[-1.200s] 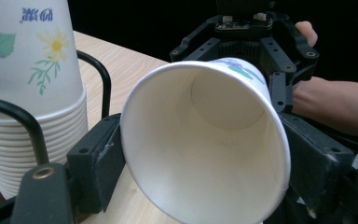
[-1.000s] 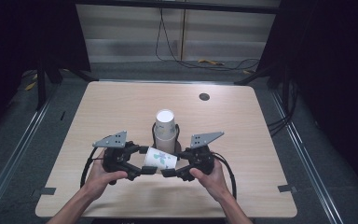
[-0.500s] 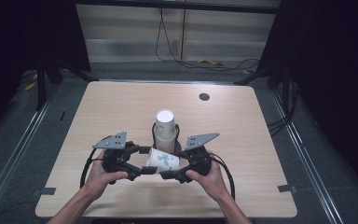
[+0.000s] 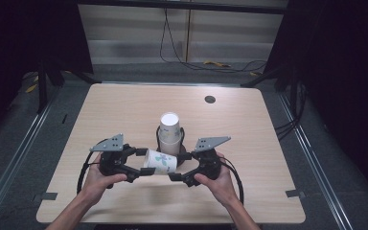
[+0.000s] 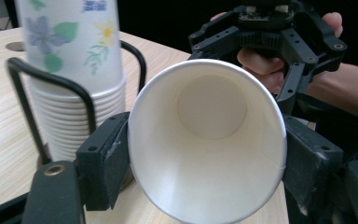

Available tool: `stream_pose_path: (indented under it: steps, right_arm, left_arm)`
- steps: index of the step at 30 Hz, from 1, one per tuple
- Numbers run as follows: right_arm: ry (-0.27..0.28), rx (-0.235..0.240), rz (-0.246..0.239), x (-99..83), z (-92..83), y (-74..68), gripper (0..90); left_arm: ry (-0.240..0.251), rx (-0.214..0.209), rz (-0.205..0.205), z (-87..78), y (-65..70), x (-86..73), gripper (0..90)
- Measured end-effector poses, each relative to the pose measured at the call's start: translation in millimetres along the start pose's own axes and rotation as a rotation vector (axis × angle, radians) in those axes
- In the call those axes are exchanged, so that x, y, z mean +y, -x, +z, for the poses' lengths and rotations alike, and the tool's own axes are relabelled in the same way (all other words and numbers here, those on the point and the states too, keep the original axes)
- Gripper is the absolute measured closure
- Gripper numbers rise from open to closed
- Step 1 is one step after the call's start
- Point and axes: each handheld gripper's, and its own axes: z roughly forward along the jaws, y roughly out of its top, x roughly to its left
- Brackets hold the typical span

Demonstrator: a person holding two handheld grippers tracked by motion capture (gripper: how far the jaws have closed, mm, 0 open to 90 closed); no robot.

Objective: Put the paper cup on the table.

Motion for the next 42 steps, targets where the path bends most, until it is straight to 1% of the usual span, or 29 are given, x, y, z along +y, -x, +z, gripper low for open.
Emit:
stream_pose_path:
  steps: [2, 3, 5, 7, 10, 11, 14, 16, 18, 20, 21, 23, 26, 29, 31, 32, 33, 34, 36, 37, 39, 40, 42]
  right_arm:
    - [0.004, -0.014, 0.004, -0.3, -0.8, 0.8, 15.0]
    - [0.004, -0.018, 0.008, -0.4, -1.5, 0.9, 15.0]
    - [0.011, -0.030, 0.012, -0.8, -3.6, 1.3, 14.8]
    - [0.016, -0.040, 0.014, -1.5, -6.1, 1.7, 14.6]
    - [0.022, -0.068, 0.022, -4.2, -9.7, 3.9, 14.4]
    - [0.020, -0.073, 0.025, -5.0, -11.0, 4.2, 14.4]
    - [0.036, -0.103, 0.036, -9.2, -17.8, 5.3, 14.3]
    - [0.046, -0.128, 0.044, -11.2, -22.6, 5.8, 14.1]
    - [0.048, -0.153, 0.053, -12.4, -27.3, 4.9, 14.1]
    - [0.049, -0.168, 0.044, -14.9, -31.6, 4.2, 14.2]
    - [0.050, -0.183, 0.052, -16.5, -33.5, 4.6, 14.1]
    - [0.050, -0.201, 0.064, -20.0, -36.2, 6.7, 14.1]
    - [0.046, -0.231, 0.077, -23.7, -38.3, 8.3, 14.1]
    - [0.043, -0.245, 0.076, -24.5, -39.4, 7.8, 14.2]
    - [0.041, -0.259, 0.077, -24.6, -40.4, 6.8, 14.2]
    - [0.039, -0.268, 0.077, -24.8, -40.9, 6.2, 14.3]
    - [0.037, -0.278, 0.078, -24.9, -41.4, 5.3, 14.4]
    - [0.036, -0.289, 0.073, -25.4, -42.5, 3.7, 14.4]
    - [0.038, -0.292, 0.075, -26.4, -44.6, 1.9, 14.4]
    - [0.034, -0.298, 0.077, -27.2, -45.8, 1.5, 14.5]
    - [0.042, -0.305, 0.086, -30.2, -48.1, 2.4, 14.5]
    - [0.037, -0.307, 0.090, -31.7, -48.7, 3.5, 14.5]
    - [0.038, -0.317, 0.100, -34.7, -49.0, 5.6, 14.5]
  left_arm:
    - [-0.006, 0.015, -0.006, -2.5, -0.8, 0.1, 25.4]
    - [-0.020, 0.020, -0.004, -4.3, -1.6, -0.2, 25.4]
    - [-0.031, 0.032, -0.021, -7.1, -1.6, -2.5, 25.4]
    - [-0.054, 0.052, -0.010, -9.8, -2.3, -5.1, 25.4]
    - [-0.069, 0.064, -0.019, -14.1, -5.3, -8.0, 25.4]
    - [-0.074, 0.078, -0.020, -16.4, -6.6, -8.2, 25.4]
    - [-0.072, 0.094, -0.037, -22.9, -10.0, -7.9, 25.4]
    - [-0.080, 0.101, -0.035, -28.2, -11.3, -7.9, 25.4]
    - [-0.082, 0.119, -0.039, -34.9, -13.3, -8.4, 25.4]
    - [-0.081, 0.131, -0.058, -39.5, -17.4, -8.7, 25.4]
    - [-0.081, 0.137, -0.065, -40.9, -19.0, -8.8, 25.4]
    - [-0.090, 0.153, -0.066, -44.0, -20.9, -8.1, 25.4]
    - [-0.088, 0.168, -0.064, -47.8, -21.0, -6.2, 25.4]
    - [-0.089, 0.190, -0.066, -51.9, -21.5, -4.0, 25.4]
    - [-0.074, 0.200, -0.077, -54.5, -22.2, -3.2, 25.4]
    - [-0.057, 0.195, -0.082, -54.9, -22.3, -3.4, 25.5]
    - [-0.040, 0.196, -0.074, -55.6, -21.8, -2.6, 25.5]
    - [-0.038, 0.213, -0.068, -56.8, -21.3, -1.8, 25.6]
    - [-0.052, 0.235, -0.075, -59.3, -23.3, 0.0, 25.7]
    - [-0.051, 0.254, -0.070, -61.2, -24.7, 0.9, 25.7]
    - [-0.052, 0.282, -0.083, -63.7, -27.9, 2.1, 25.6]
    - [-0.057, 0.292, -0.092, -64.7, -29.6, 2.2, 25.6]
    - [-0.088, 0.315, -0.101, -64.8, -32.3, 2.3, 25.6]
